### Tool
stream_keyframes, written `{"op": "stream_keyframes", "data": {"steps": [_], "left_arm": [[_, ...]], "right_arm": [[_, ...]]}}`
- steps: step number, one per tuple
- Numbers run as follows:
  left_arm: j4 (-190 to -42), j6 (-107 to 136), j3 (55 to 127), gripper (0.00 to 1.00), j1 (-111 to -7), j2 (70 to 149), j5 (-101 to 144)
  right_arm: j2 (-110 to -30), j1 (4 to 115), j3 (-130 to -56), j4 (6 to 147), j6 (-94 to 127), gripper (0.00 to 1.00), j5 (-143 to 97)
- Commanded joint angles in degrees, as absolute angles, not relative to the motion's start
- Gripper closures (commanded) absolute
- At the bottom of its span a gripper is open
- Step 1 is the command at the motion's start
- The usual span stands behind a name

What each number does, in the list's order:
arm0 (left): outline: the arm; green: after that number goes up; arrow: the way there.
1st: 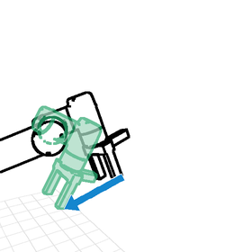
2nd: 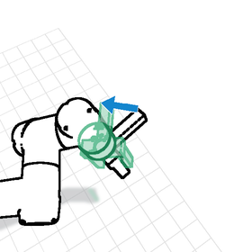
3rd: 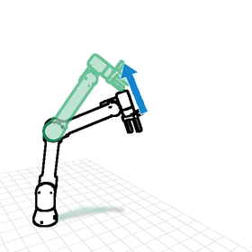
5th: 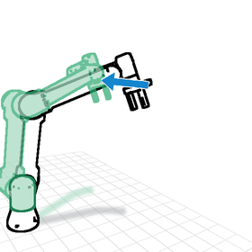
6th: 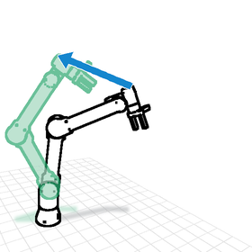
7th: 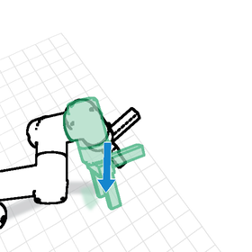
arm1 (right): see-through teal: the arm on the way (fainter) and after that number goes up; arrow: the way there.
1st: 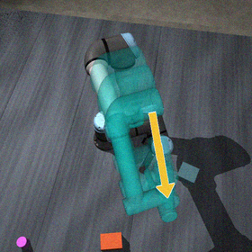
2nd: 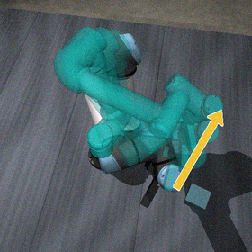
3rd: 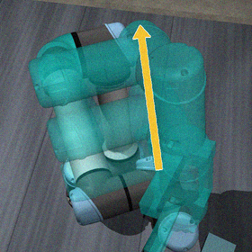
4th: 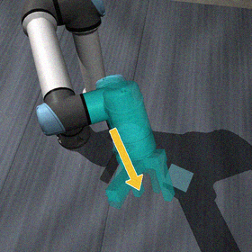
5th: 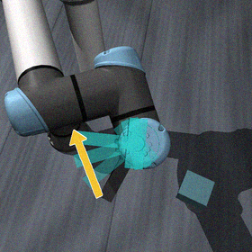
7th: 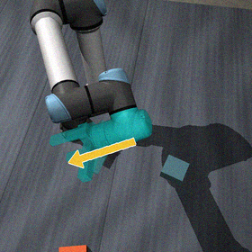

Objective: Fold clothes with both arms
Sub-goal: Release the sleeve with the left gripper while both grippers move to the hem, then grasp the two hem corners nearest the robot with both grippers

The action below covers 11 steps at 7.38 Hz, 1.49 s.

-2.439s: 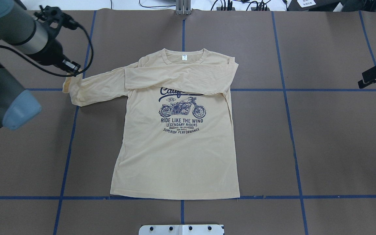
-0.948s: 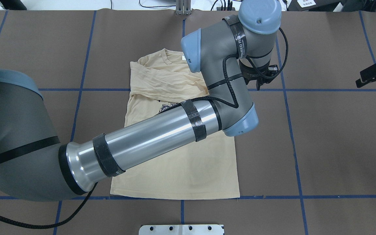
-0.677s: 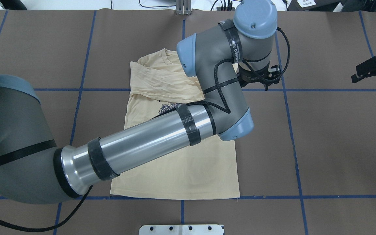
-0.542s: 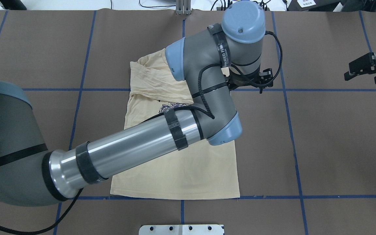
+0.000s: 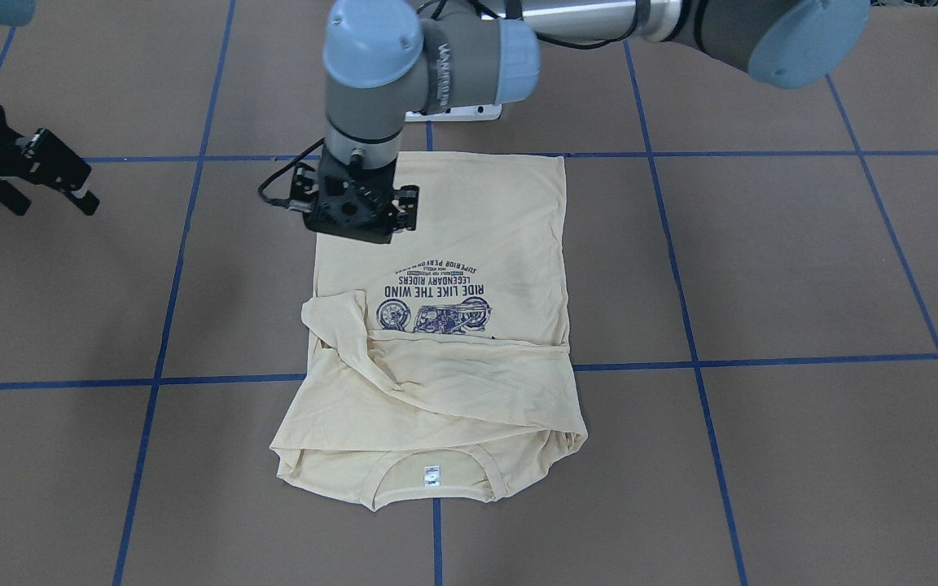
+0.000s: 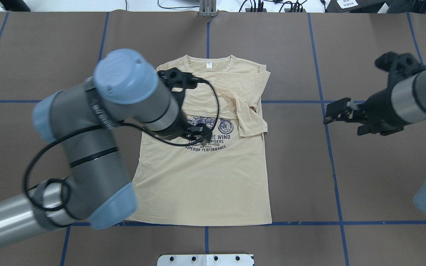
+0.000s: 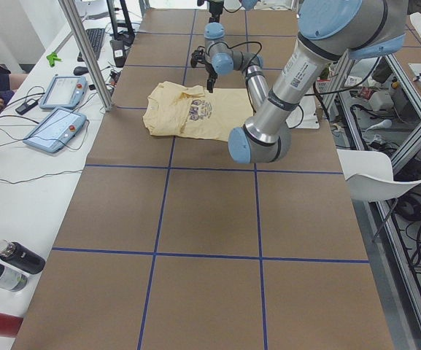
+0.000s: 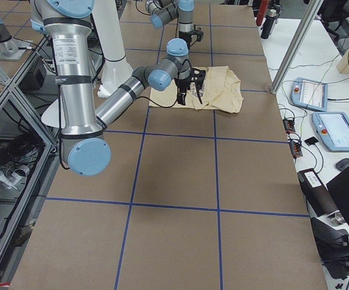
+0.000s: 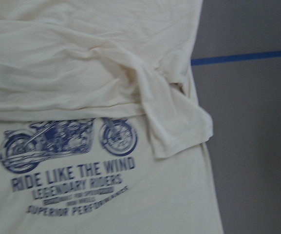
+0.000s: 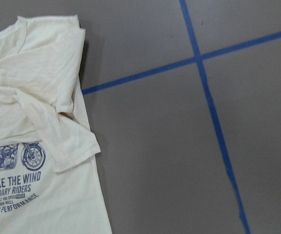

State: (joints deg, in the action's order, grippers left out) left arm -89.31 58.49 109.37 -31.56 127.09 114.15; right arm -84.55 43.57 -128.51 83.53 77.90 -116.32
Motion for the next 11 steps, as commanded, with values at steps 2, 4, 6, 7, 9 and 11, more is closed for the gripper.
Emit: {"op": "stream_keyframes", "data": {"steps": [2,4,6,7,9,11], "left_arm": [[-90.3,56.9,124.5,0.00,-28.1,109.5,109.4],[-101.3,67.1,124.3,0.00,-20.5,102.5,103.0],[-106.6,74.6,121.9,0.00,-17.0,99.1,100.9],[-106.8,76.6,119.7,0.08,-15.8,99.1,98.2],[-106.9,78.3,117.2,0.32,-15.3,99.7,97.5],[-106.8,78.6,116.5,0.40,-14.7,99.7,97.5]], "right_arm": [[-84.9,18.5,-132.4,83.9,95.6,0.00,-94.0],[-84.9,15.6,-132.4,84.7,97.2,0.00,-91.3],[-84.9,15.5,-132.3,84.7,97.2,0.00,-91.2],[-84.8,15.5,-132.1,84.7,97.2,0.00,-91.2],[-84.9,15.5,-132.1,84.7,97.2,0.00,-91.2],[-84.9,15.5,-132.1,84.7,97.2,0.00,-91.1]]}}
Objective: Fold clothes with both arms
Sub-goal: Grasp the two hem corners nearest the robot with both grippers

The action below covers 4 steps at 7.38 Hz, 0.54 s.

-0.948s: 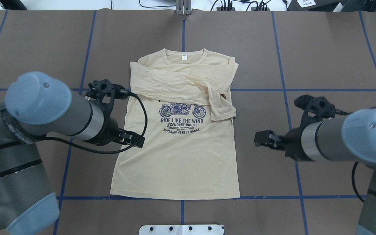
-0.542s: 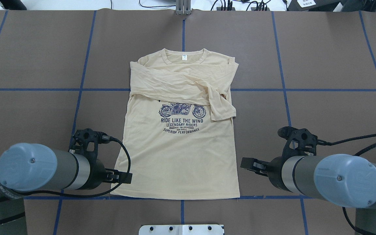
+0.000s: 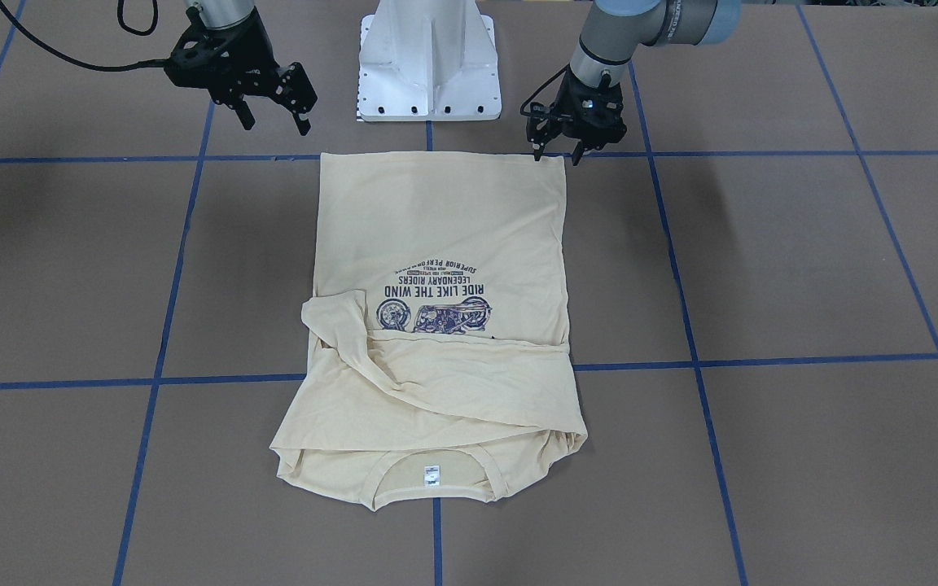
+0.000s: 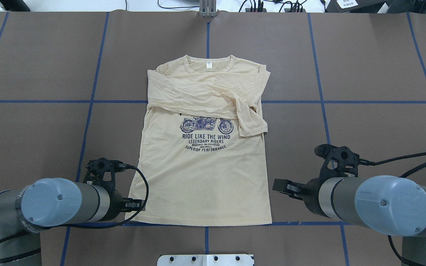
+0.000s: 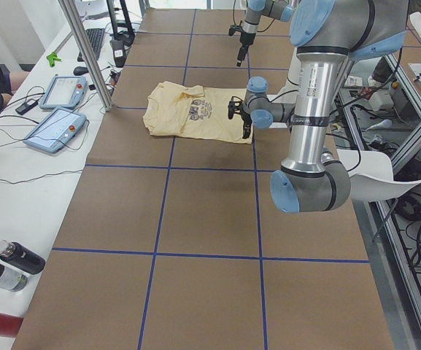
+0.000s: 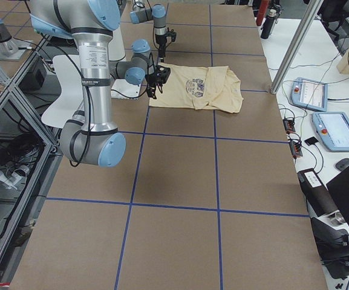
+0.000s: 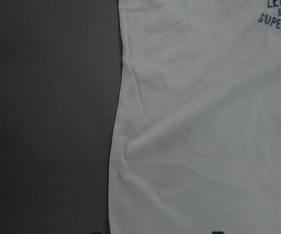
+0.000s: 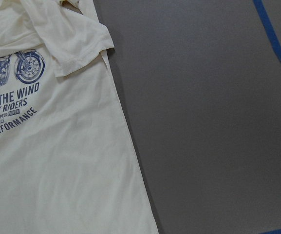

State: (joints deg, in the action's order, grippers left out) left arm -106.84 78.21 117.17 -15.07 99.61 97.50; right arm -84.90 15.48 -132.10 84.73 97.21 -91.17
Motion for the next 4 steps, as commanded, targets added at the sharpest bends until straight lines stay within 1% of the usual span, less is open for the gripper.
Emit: {"op": "stream_keyframes", "data": {"steps": [1,2,4], "left_arm": [[-106.8,78.6,115.2,0.41,-14.1,100.5,97.5],[-106.6,78.6,113.4,0.41,-13.5,102.2,97.4],[-106.5,78.3,112.8,0.43,-13.4,102.0,97.4]], "right_arm": [[-85.0,15.5,-132.1,84.7,97.2,0.00,-91.1],[-85.0,15.5,-132.1,84.7,97.2,0.00,-91.1],[-85.0,15.5,-132.1,84.7,97.2,0.00,-91.1]]}}
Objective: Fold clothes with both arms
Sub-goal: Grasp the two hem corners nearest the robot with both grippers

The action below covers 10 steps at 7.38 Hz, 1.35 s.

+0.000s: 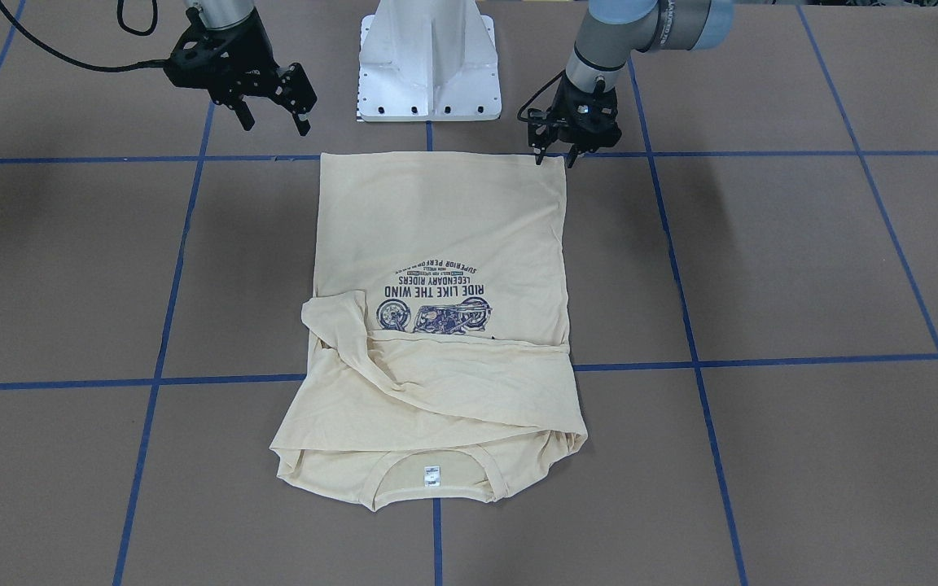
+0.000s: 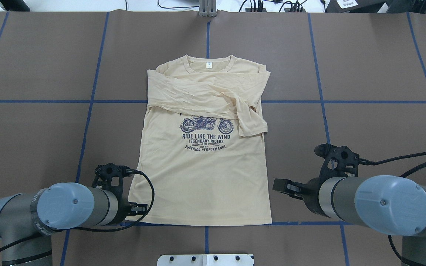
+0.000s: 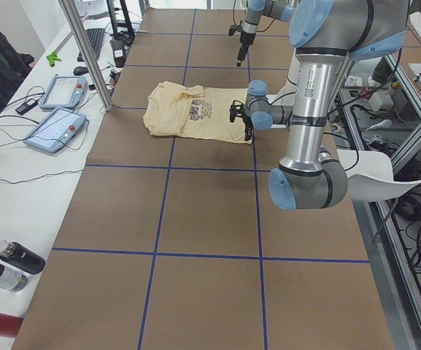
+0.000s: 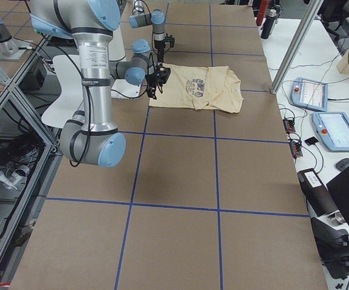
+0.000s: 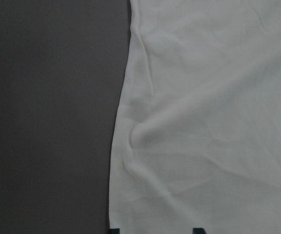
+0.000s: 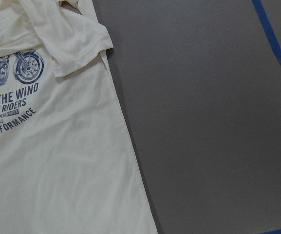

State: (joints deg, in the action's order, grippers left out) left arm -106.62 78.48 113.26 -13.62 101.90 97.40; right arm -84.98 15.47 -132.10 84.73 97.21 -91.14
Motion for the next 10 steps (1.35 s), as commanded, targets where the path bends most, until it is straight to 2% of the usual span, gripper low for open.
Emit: {"op": "stream_keyframes", "data": {"steps": [1,10], "left_arm": [[-106.5,78.0,112.8,0.45,-13.5,101.4,97.5],[-106.2,77.8,114.5,0.47,-13.6,99.8,98.0]], "right_arm": [[-84.9,15.5,-132.1,84.7,97.2,0.00,-91.1],[-84.9,15.4,-132.1,84.7,97.2,0.00,-91.1]]}}
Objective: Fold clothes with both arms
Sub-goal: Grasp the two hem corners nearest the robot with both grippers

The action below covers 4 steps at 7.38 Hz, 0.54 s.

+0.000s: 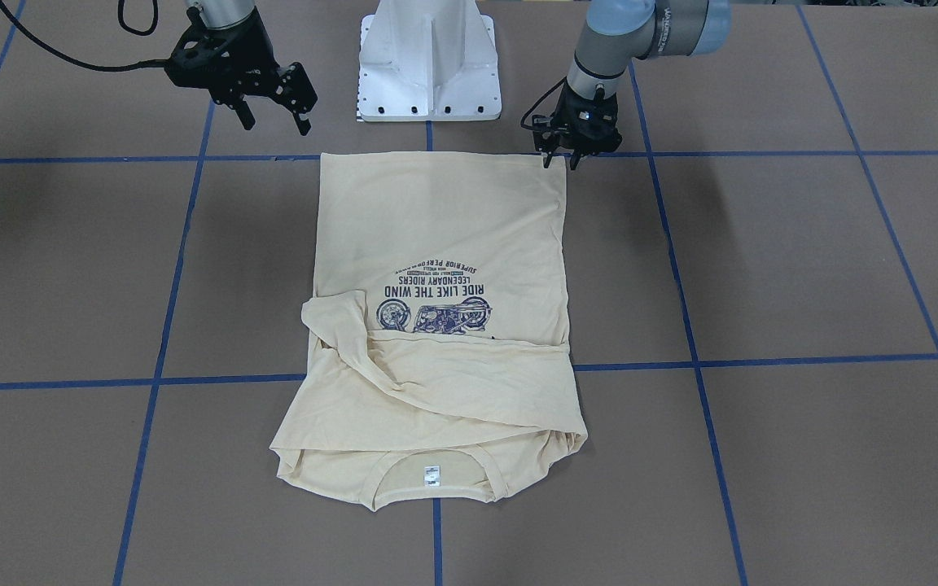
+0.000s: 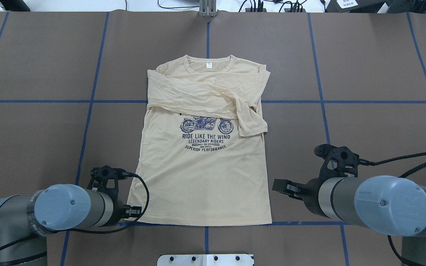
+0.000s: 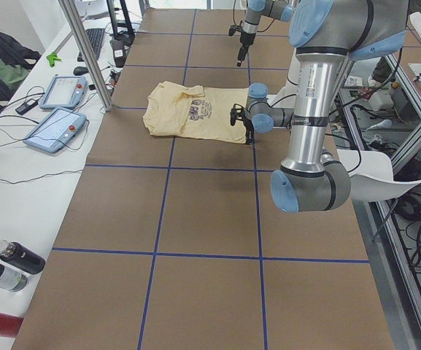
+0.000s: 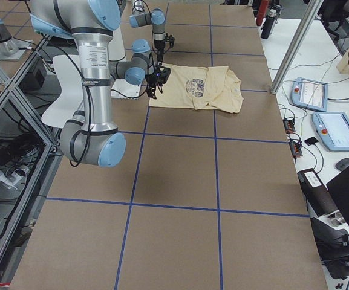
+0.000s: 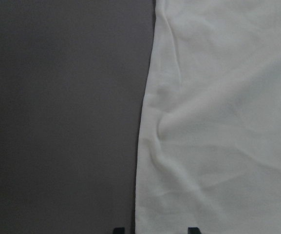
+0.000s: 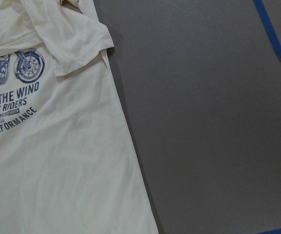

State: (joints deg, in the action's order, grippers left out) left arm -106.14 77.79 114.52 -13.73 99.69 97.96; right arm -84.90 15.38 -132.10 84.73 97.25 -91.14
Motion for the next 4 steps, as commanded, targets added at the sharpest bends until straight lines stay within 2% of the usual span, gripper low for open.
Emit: {"op": "stream_keyframes", "data": {"steps": [1,4], "left_arm": [[-106.2,77.9,114.5,0.47,-13.5,99.8,98.0],[-106.3,77.9,114.3,0.54,-13.3,99.8,98.1]], "right_arm": [[-84.9,15.4,-132.1,84.7,97.2,0.00,-91.1],[-84.9,15.3,-132.1,84.7,97.3,0.00,-91.1]]}}
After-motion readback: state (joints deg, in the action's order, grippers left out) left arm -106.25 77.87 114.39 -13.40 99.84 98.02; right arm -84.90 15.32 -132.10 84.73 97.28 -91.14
